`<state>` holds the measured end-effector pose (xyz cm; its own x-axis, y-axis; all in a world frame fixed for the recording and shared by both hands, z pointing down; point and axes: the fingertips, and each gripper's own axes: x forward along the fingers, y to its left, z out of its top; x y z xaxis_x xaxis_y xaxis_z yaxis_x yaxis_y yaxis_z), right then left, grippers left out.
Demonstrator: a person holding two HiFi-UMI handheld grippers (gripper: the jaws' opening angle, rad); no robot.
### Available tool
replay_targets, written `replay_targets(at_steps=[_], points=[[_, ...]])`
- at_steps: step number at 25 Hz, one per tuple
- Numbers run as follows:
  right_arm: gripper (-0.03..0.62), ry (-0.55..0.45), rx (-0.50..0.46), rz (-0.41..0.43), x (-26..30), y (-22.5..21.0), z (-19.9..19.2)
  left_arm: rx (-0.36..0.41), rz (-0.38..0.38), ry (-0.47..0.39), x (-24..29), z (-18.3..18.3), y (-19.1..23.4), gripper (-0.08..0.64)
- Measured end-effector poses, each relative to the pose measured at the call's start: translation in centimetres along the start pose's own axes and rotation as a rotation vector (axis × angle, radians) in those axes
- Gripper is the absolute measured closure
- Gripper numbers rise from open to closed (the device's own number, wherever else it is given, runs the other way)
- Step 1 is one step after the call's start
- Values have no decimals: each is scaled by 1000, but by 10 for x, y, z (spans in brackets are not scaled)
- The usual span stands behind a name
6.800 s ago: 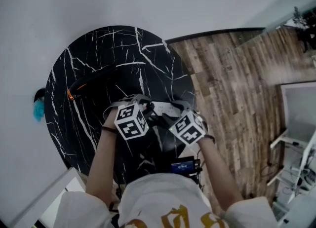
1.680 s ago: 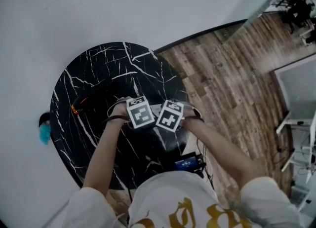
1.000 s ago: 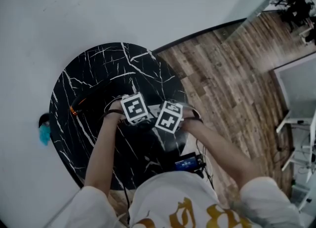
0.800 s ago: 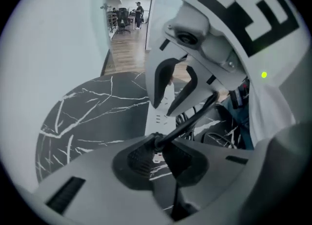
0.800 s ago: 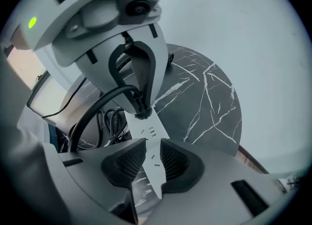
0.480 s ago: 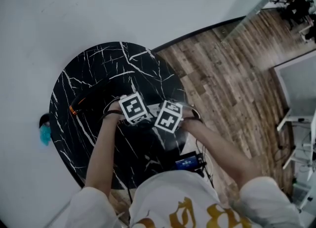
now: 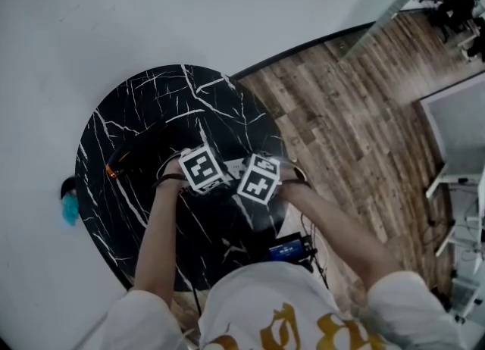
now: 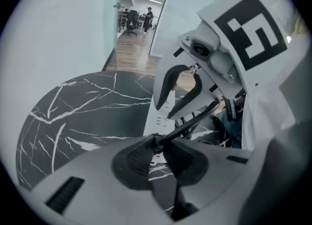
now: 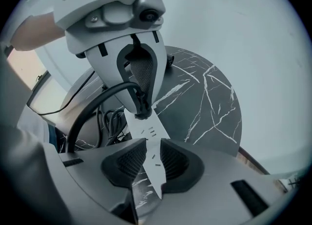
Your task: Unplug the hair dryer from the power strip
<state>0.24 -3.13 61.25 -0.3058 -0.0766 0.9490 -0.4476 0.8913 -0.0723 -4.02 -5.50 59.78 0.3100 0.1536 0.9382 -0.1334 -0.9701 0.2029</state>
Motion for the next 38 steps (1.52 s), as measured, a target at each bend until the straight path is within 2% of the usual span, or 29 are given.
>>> replay_targets(at_steps=[2, 7, 8, 11, 12, 14, 16, 18, 21, 23, 24, 27, 28, 30, 34, 38], points=[[500, -7, 16, 3, 0, -1, 0, -3, -31, -19, 2, 3, -7, 505], [502, -11, 15, 7, -1, -1, 2, 69, 76, 38, 3, -1, -7, 515], [501, -10, 6, 7, -1, 0, 1, 64, 62, 32, 0, 0, -2, 514], [502, -7, 9, 4, -1, 0, -2, -9, -76, -18, 1, 1, -7, 503], [502, -6, 15, 4, -1, 0, -2, -13, -90, -32, 1, 4, -10, 502], [502, -2, 24, 4, 0, -1, -2, 32, -32, -12, 2, 6, -12, 506], [502, -2, 24, 10, 0, 0, -1, 82, 23, 67, 7, -1, -16, 515], [502, -5, 21, 9, -1, 1, -1, 91, 8, 111, 9, -6, -17, 515], [502, -11, 23, 3, -1, 1, -1, 61, -38, 36, 2, 2, -5, 508], [502, -9, 29, 6, -1, 0, -1, 54, -42, -7, 1, 8, -5, 506], [502, -6, 29, 8, -1, 0, -1, 59, -32, 6, 2, 7, -9, 506], [502, -6, 23, 10, 0, 0, 0, 87, 6, 117, 8, -5, -18, 514], [502, -12, 24, 9, 0, 0, 0, 96, 9, 127, 7, -5, -17, 514], [502, -23, 29, 4, -1, 0, 0, 100, 7, 98, 2, 0, -7, 514], [502, -33, 44, 3, 0, -1, -1, 59, -32, 33, -2, 4, -2, 508], [505, -24, 58, 6, 1, -3, 1, 90, 26, 40, -2, 9, -4, 514]])
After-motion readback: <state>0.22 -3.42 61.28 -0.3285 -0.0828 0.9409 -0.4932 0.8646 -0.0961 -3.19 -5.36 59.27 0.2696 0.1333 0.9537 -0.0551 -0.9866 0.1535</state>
